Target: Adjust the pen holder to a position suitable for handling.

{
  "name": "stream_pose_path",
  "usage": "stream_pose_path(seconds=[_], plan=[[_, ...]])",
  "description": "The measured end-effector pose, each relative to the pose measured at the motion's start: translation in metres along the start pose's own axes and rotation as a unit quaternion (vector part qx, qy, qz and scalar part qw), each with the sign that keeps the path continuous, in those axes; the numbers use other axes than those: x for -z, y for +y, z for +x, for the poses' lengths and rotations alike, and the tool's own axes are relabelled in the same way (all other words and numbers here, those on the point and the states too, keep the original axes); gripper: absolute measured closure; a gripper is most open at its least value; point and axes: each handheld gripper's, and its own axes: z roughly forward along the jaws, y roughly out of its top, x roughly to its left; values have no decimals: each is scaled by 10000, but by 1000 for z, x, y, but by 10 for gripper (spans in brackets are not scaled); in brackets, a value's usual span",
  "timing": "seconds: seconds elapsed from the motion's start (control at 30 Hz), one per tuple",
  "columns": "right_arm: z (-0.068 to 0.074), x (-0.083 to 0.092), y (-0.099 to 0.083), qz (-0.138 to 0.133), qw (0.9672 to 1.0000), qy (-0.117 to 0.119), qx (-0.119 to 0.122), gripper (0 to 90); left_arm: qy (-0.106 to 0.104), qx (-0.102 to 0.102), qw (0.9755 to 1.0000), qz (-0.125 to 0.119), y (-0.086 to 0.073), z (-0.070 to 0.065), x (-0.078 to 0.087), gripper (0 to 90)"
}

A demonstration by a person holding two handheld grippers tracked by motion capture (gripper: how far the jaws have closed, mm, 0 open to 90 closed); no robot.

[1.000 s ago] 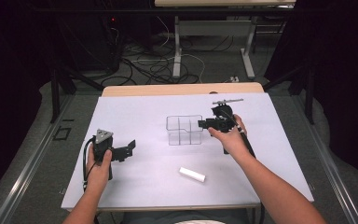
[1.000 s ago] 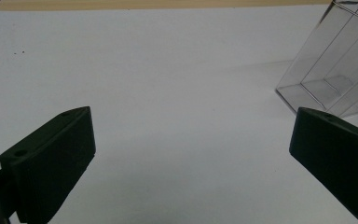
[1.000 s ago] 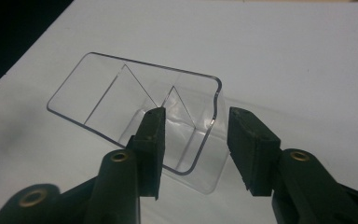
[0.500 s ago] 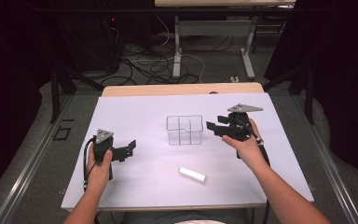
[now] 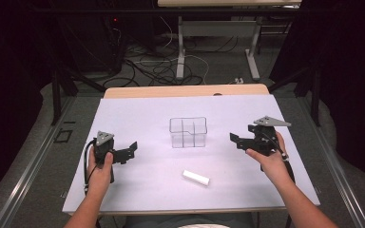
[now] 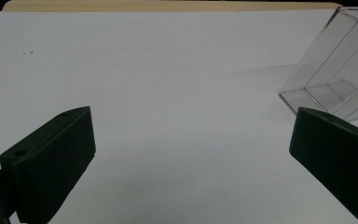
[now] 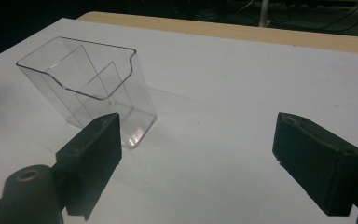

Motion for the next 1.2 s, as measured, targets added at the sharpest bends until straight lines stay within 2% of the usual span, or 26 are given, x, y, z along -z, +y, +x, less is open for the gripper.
stream_pose_path(seconds=[0.1, 0.23, 0.4, 0.47, 0.7, 0.83, 0.9, 1.0, 1.2], plan=[[-6, 3, -9, -26, 9999, -94, -31, 142, -3, -4, 10000, 9, 0, 0, 0, 1], [-14, 3, -18, -85, 9996, -265, -51, 89, -1, -24, 10000, -19, 1, 0, 0, 1], [-20, 0, -27, -70, 9991, -400, 89, 25, -10, -40, 10000, -7, 1, 0, 1, 1], [-22, -1, -30, -62, 9989, -462, 77, 1, -4, -24, 10000, -22, 1, 0, 1, 1], [-32, -4, -37, 11, 9982, -580, -151, 0, 26, -23, 10000, -47, 2, 0, 1, 1], [-38, -5, -40, 112, 9963, -833, -194, 0, 19, -12, 10000, -48, 2, 0, 2, 1], [-41, -5, -41, 126, 9958, -861, -298, 0, 18, -38, 10000, -58, 3, 0, 2, 1], [-44, -4, -42, 118, 9953, -890, -352, 0, -113, -80, 9998, -153, 5, -1, 4, 1], [-46, -3, -41, 92, 9947, -940, -401, 0, -204, -213, 9994, -160, 11, -10, 5, 1]])
